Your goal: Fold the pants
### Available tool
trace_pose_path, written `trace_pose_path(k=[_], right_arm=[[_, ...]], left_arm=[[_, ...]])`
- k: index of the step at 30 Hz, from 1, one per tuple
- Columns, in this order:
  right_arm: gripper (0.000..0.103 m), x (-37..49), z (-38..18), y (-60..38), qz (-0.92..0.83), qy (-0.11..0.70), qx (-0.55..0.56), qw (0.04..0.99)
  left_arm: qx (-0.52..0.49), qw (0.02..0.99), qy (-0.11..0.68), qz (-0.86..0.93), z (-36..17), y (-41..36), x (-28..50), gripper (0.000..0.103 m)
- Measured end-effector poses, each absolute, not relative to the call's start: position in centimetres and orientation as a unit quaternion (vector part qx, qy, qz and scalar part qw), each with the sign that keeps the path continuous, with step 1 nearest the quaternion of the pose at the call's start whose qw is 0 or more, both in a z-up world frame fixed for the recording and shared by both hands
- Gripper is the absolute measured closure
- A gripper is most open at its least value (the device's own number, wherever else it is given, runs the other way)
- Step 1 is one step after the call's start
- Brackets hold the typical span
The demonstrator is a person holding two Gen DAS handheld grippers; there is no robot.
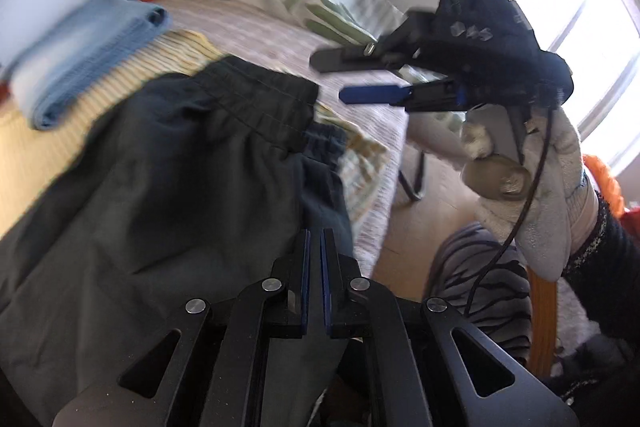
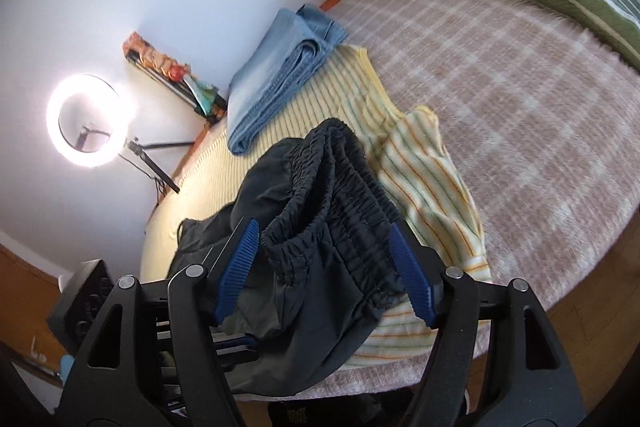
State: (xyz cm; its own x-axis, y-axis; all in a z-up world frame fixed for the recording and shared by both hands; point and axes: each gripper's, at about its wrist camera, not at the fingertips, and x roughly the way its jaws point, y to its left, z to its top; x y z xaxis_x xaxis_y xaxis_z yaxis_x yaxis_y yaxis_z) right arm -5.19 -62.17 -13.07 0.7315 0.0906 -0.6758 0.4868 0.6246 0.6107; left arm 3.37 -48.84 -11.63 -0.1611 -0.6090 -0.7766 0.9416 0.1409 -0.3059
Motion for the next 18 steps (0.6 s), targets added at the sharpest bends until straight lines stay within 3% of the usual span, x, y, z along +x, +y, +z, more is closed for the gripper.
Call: trace_pose_path(k=[2,4,8,10,12,18], right_arm=[[0.032,-4.0,-13.6,-62.1,-0.114,0.365,0.413,0.827],[0.032,-3.1,-13.7,-61.8,-0.110,0.378,0.399,0.828],[0.033,-1.4,-13.8,-61.0,-0.115,0.407,0.365,0.829],[0.043,-0.5,-14.2,-60.7,-0.116,0.426,0.350,0.826],[0.069,0.0,-14.6,-60.7,-0.110,0.437,0.354,0.820],[0.085,-0.2,-13.7,-61.0,-0.104,0.418,0.377,0.820]], left_arm=[[0.208,0.633,0.416,-0.618,-11.0,-47.5,3.4,0.086],[0.228,0.649,0.407,-0.601,-10.9,-46.2,3.6,0.045],[0.274,0.668,0.390,-0.571,-11.8,-43.3,3.6,0.043],[0.305,0.671,0.381,-0.559,-12.7,-42.1,3.1,0.043],[0.329,0.673,0.373,-0.548,-13.6,-41.1,2.8,0.043],[0.349,0.687,0.375,-0.515,-15.6,-39.1,3.4,0.043]])
